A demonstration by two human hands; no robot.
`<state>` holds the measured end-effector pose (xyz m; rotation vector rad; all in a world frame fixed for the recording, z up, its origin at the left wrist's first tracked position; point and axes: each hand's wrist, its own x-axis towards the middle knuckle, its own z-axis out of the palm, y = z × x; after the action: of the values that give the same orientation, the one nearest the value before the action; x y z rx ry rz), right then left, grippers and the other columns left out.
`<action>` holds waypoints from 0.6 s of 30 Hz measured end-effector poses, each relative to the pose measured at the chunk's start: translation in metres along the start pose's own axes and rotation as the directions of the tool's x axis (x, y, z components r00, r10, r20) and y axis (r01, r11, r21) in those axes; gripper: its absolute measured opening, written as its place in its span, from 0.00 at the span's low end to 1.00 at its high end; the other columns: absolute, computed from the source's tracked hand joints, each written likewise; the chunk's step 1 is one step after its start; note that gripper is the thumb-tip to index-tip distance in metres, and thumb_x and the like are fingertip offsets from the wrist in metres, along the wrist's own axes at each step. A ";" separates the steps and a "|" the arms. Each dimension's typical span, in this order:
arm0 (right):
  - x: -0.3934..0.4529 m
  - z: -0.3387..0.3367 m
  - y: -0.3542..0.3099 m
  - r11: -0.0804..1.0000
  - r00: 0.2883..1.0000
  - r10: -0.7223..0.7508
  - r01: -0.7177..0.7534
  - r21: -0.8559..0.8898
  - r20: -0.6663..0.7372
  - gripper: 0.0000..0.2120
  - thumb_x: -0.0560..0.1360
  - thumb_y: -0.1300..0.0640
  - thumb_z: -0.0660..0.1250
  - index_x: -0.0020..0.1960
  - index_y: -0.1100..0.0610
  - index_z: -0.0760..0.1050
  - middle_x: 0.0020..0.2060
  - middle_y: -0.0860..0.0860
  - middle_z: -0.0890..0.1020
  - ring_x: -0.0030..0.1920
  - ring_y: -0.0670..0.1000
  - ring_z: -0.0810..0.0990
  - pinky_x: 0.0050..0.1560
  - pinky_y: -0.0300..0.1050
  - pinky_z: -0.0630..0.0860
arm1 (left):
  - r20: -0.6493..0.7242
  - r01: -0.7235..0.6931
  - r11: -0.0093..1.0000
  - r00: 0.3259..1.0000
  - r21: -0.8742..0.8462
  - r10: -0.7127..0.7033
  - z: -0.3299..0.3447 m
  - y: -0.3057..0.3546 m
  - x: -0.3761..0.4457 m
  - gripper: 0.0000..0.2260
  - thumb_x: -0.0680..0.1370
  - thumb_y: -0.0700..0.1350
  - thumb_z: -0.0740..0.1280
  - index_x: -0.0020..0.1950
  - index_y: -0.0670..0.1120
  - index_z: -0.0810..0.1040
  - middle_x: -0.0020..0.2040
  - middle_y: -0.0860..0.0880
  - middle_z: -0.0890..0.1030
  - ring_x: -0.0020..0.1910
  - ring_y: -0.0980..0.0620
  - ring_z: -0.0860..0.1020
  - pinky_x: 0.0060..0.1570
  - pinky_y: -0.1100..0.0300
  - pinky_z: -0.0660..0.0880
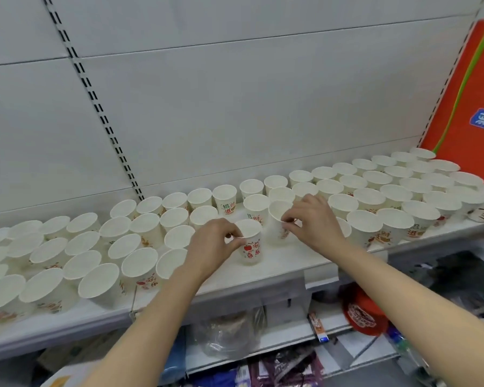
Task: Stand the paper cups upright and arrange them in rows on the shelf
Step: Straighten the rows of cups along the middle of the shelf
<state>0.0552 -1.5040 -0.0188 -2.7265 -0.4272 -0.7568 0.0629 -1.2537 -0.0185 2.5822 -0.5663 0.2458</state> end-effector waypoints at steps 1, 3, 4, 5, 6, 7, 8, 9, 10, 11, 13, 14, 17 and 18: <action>-0.002 0.000 0.006 1.000 1.000 0.010 -0.009 -0.024 0.023 0.07 0.64 0.56 0.77 0.35 0.50 0.79 0.30 0.43 0.78 0.38 0.52 0.71 0.42 0.48 0.67 | 0.019 -0.009 1.000 1.000 0.027 0.009 0.007 0.004 0.006 0.05 0.74 0.55 0.71 0.45 0.56 0.82 0.46 0.58 0.80 0.47 0.58 0.75 0.45 0.56 0.75; -0.002 0.001 0.013 0.997 0.998 0.014 -0.009 -0.073 0.066 0.06 0.63 0.58 0.77 0.34 0.50 0.80 0.30 0.44 0.79 0.37 0.53 0.72 0.44 0.48 0.66 | 0.027 -0.020 0.998 0.999 0.063 0.018 0.019 0.009 0.014 0.06 0.75 0.55 0.70 0.47 0.55 0.82 0.48 0.58 0.81 0.48 0.56 0.76 0.46 0.57 0.74; -0.001 0.002 0.016 0.995 0.997 0.007 0.001 -0.095 0.080 0.06 0.63 0.58 0.76 0.34 0.50 0.80 0.30 0.44 0.80 0.38 0.53 0.73 0.44 0.48 0.66 | 0.017 -0.023 0.997 1.000 0.072 0.022 0.023 0.011 0.017 0.06 0.74 0.55 0.71 0.48 0.56 0.82 0.49 0.58 0.81 0.49 0.56 0.76 0.46 0.57 0.74; -0.001 0.004 0.018 0.994 0.995 0.002 0.008 -0.113 0.095 0.05 0.63 0.58 0.76 0.34 0.51 0.80 0.30 0.45 0.80 0.38 0.54 0.73 0.44 0.49 0.67 | 0.004 -0.027 0.996 1.000 0.082 0.027 0.027 0.012 0.019 0.06 0.73 0.55 0.72 0.48 0.56 0.82 0.50 0.58 0.80 0.49 0.56 0.76 0.45 0.57 0.74; 0.000 0.005 0.020 0.993 0.994 0.006 0.008 -0.119 0.110 0.05 0.63 0.58 0.75 0.35 0.51 0.80 0.31 0.45 0.80 0.39 0.54 0.73 0.45 0.50 0.67 | -0.011 -0.033 0.995 0.999 0.092 0.035 0.030 0.015 0.019 0.07 0.72 0.55 0.73 0.49 0.57 0.81 0.51 0.59 0.80 0.49 0.56 0.76 0.45 0.57 0.74; 0.000 0.005 0.022 0.993 0.993 0.010 0.003 -0.117 0.116 0.04 0.63 0.57 0.75 0.35 0.51 0.81 0.31 0.46 0.80 0.39 0.54 0.74 0.46 0.50 0.68 | -0.024 -0.041 0.994 0.999 0.101 0.044 0.033 0.017 0.020 0.07 0.72 0.55 0.73 0.49 0.57 0.81 0.52 0.59 0.79 0.49 0.56 0.75 0.45 0.57 0.74; 0.001 0.006 0.024 0.994 0.993 0.012 0.001 -0.114 0.117 0.04 0.63 0.57 0.75 0.36 0.51 0.81 0.31 0.46 0.80 0.40 0.54 0.74 0.46 0.51 0.68 | -0.033 -0.045 0.993 0.998 0.109 0.049 0.035 0.020 0.022 0.07 0.72 0.55 0.73 0.48 0.57 0.82 0.52 0.59 0.79 0.50 0.55 0.75 0.45 0.56 0.74; 0.001 0.007 0.025 0.994 0.993 0.008 0.005 -0.111 0.117 0.04 0.63 0.58 0.75 0.36 0.51 0.81 0.31 0.46 0.80 0.39 0.55 0.74 0.46 0.51 0.68 | -0.038 -0.042 0.992 0.998 0.116 0.047 0.035 0.024 0.023 0.06 0.73 0.54 0.73 0.48 0.57 0.82 0.52 0.59 0.79 0.51 0.55 0.74 0.45 0.56 0.74; 0.001 0.007 0.026 0.994 0.993 -0.002 0.015 -0.110 0.116 0.05 0.62 0.59 0.75 0.36 0.52 0.81 0.31 0.47 0.80 0.39 0.55 0.74 0.45 0.51 0.69 | -0.041 -0.036 0.992 0.998 0.125 0.042 0.036 0.028 0.025 0.05 0.73 0.54 0.72 0.48 0.56 0.82 0.51 0.59 0.79 0.51 0.55 0.74 0.45 0.56 0.74; 0.001 0.007 0.028 0.993 0.993 -0.013 0.026 -0.112 0.115 0.05 0.62 0.59 0.75 0.35 0.52 0.81 0.30 0.47 0.79 0.38 0.55 0.74 0.45 0.50 0.69 | -0.044 -0.031 0.991 0.998 0.132 0.037 0.037 0.031 0.027 0.04 0.74 0.54 0.72 0.47 0.56 0.82 0.50 0.58 0.79 0.52 0.55 0.74 0.45 0.56 0.74; 0.000 0.007 0.032 0.993 0.994 -0.019 0.032 -0.115 0.112 0.05 0.62 0.60 0.74 0.35 0.52 0.81 0.30 0.47 0.80 0.38 0.55 0.74 0.45 0.49 0.67 | -0.047 -0.020 0.991 0.999 0.132 0.026 0.038 0.036 0.029 0.03 0.75 0.53 0.71 0.46 0.56 0.82 0.49 0.58 0.80 0.52 0.55 0.74 0.45 0.56 0.74; -0.002 0.007 0.034 0.993 0.995 -0.018 0.030 -0.114 0.103 0.05 0.63 0.60 0.74 0.35 0.52 0.81 0.31 0.47 0.80 0.38 0.55 0.74 0.45 0.49 0.66 | -0.049 -0.014 0.992 0.999 0.128 0.021 0.039 0.038 0.029 0.03 0.75 0.52 0.71 0.46 0.55 0.82 0.49 0.58 0.80 0.52 0.55 0.74 0.46 0.56 0.75; -0.005 0.008 0.037 0.994 0.996 -0.030 0.038 -0.107 0.079 0.06 0.61 0.61 0.75 0.34 0.52 0.80 0.30 0.47 0.79 0.37 0.55 0.74 0.46 0.46 0.60 | -0.060 0.001 0.992 0.998 0.128 0.007 0.043 0.043 0.028 0.03 0.75 0.52 0.71 0.47 0.55 0.82 0.49 0.58 0.80 0.52 0.55 0.74 0.46 0.55 0.76; -0.006 0.009 0.038 0.994 0.997 -0.036 0.044 -0.101 0.075 0.06 0.61 0.62 0.75 0.34 0.53 0.80 0.30 0.47 0.79 0.37 0.55 0.74 0.45 0.46 0.59 | -0.066 0.003 0.991 0.998 0.137 0.006 0.043 0.044 0.028 0.02 0.76 0.51 0.70 0.47 0.55 0.82 0.49 0.57 0.80 0.52 0.55 0.75 0.46 0.55 0.76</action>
<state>0.0676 -1.5367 -0.0358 -2.8570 -0.4727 -0.7098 0.0720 -1.3200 -0.0303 2.6945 -0.5448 0.3823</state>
